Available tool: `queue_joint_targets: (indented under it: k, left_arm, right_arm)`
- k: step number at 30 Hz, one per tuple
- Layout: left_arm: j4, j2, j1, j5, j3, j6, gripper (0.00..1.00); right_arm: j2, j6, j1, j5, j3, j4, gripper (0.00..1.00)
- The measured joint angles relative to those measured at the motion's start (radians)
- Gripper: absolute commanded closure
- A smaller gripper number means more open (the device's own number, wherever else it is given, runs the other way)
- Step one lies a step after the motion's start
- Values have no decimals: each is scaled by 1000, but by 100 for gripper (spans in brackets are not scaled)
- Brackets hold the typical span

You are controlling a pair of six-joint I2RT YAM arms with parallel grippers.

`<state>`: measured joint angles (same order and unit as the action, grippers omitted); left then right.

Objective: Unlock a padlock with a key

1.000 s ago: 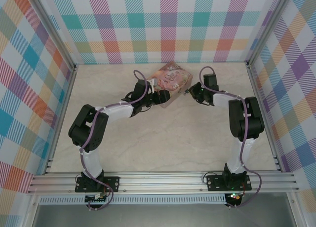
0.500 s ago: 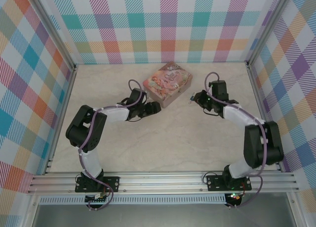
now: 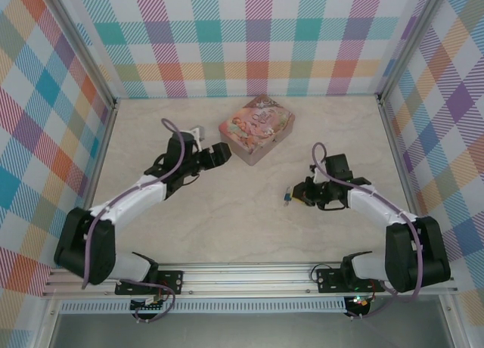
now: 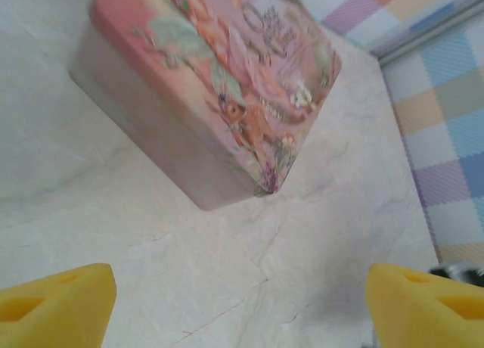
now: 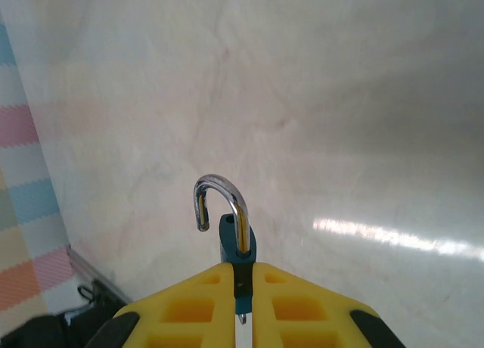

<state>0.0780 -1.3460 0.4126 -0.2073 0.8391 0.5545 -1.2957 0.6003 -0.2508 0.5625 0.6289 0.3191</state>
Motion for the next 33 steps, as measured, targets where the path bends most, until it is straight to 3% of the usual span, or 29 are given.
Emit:
queue_joint_targets:
  k: [4,11,18,24,27,33]
  left_arm:
    - [-26,114,-51,39,-50,-10,10]
    - [-80,175,-102,68,-65,-25,10]
    - [-114,187,-114,71,-66,-29,10]
    - [-143,216,-135,79,-66,-59,8]
    - [-166,238,-150,99,-66,-84,1]
    - [-192,298,-175,184,-66,-130,0]
  right_arm:
    - [-89,1,-49,67,-5,-5,89]
    - [-241,2,-77,94,-1,-25,86]
    - [-248,2,-77,79,12,-41,60]
    - [-132,-23,-39,-8,24,13,54]
    - [-34,-52,-1,-80,50,51,52]
    - [159,-142,62,-244,105,86,37]
